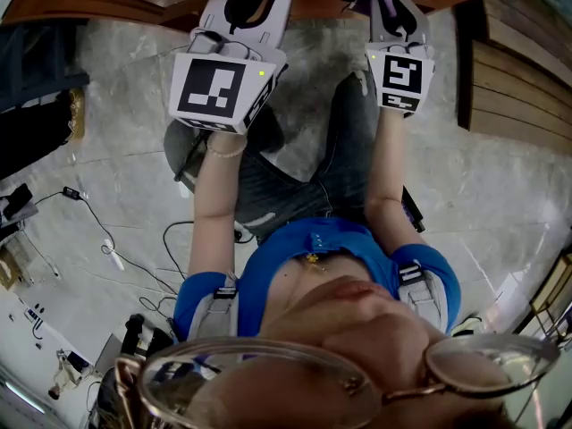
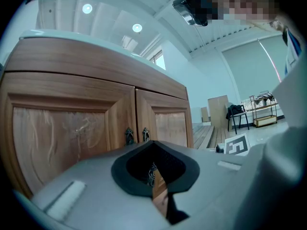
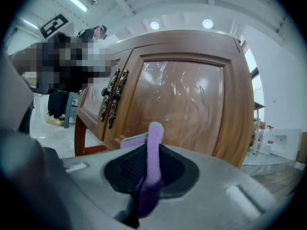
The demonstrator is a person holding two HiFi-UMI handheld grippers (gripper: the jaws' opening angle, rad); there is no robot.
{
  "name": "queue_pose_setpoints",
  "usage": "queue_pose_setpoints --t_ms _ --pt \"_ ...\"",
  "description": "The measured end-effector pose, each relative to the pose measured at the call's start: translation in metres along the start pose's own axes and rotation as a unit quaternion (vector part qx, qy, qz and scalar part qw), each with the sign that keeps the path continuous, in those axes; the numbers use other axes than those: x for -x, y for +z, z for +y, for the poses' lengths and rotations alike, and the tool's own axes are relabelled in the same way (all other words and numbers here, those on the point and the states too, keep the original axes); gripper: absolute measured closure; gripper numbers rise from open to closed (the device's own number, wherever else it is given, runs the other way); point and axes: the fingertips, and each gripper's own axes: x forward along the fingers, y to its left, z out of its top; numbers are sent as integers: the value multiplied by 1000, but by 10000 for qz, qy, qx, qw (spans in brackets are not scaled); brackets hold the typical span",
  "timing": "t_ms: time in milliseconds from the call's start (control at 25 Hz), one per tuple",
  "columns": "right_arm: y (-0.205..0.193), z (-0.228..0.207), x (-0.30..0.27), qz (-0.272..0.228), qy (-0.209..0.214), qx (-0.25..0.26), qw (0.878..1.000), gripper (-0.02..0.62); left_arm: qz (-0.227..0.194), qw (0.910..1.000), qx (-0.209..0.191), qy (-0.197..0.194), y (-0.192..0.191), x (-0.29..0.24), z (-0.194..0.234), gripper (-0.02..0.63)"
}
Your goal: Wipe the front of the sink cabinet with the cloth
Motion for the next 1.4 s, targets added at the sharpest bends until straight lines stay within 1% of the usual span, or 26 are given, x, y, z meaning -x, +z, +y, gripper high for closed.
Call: queue_pose_setpoints --t_ms 240,320,400,560,840,920,1040,1120,1200,1240,1320,1360,1400 --pt "23 46 -14 -269 518 154 9982 543 -24 10000 29 -36 1 1 -2 604" --pt "30 59 -18 -315 619 234 9973 543 -30 10000 29 -35 1 2 -1 604" --pt "32 64 -19 -307 613 274 9973 543 -22 10000 47 -16 1 3 1 604" --pt "32 63 -20 -299 626 198 9974 543 9 10000 66 17 -1 4 6 604" --pt "34 61 -17 -309 638 126 9974 543 84 9998 136 -125 -7 0 1 604" --pt "47 59 -11 -458 609 2 9971 543 109 9996 182 -196 -10 0 3 604" --pt "86 45 3 -805 417 -270 9955 543 67 9990 136 -409 -4 -2 3 604" --pt "112 32 10 -959 271 -311 9945 543 62 9981 -69 -613 7 -5 -1 604" --pt "131 20 14 -933 190 -342 9949 543 182 9969 -323 -694 13 -6 -9 604" --pt "137 17 15 -850 198 -352 9956 543 130 9974 -380 -590 17 -7 -9 604" --pt "145 15 15 -470 339 -284 9979 543 -111 9988 -462 -130 29 -11 0 604" --pt "150 15 16 -244 435 -232 9985 543 -158 9987 -470 111 36 -12 8 604" --pt "158 16 19 -52 525 -173 9985 543 -113 9988 -374 287 42 -12 16 604"
